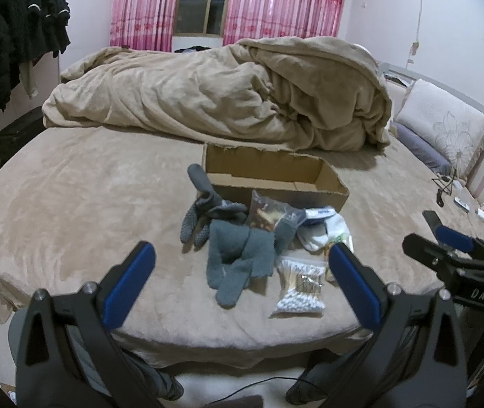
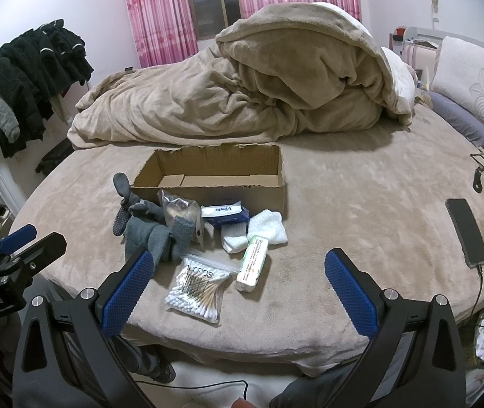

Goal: Organize objects
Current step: 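Grasp the white-green wipes pack with the right tool while the left grasps the cotton swab bag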

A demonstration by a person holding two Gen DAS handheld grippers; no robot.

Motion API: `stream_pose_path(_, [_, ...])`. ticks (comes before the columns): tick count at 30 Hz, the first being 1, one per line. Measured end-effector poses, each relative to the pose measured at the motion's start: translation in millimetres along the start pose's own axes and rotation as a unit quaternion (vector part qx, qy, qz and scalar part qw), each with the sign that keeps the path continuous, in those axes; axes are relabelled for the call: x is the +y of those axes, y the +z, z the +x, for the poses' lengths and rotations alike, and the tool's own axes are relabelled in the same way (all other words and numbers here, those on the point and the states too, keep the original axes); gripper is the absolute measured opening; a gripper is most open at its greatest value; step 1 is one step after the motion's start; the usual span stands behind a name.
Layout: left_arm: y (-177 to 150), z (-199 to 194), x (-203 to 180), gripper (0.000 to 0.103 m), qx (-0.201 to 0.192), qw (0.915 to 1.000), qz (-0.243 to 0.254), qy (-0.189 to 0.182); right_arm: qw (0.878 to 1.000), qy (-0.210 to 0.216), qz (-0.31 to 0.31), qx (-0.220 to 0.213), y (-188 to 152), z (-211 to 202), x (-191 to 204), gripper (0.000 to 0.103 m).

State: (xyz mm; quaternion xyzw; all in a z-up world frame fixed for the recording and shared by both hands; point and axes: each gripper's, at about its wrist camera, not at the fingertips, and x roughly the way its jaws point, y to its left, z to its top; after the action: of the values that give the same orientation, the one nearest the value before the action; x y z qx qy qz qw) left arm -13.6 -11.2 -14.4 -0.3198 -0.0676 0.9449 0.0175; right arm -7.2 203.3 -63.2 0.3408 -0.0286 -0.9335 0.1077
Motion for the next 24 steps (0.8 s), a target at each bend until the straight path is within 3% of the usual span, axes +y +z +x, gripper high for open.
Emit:
stream_pose_path(17, [-27,84,-6,0.102,0.07,0.9973,0.002,-0.02,0.998,0.004,0.018,0.055,-15,69,-23,0.102])
stream_pose_path(24, [-49,118,-25,0.102,0.113,0.9918,0.006,-0.059,0.995,0.019,0.024,0.09,-24,105,-37,0.086])
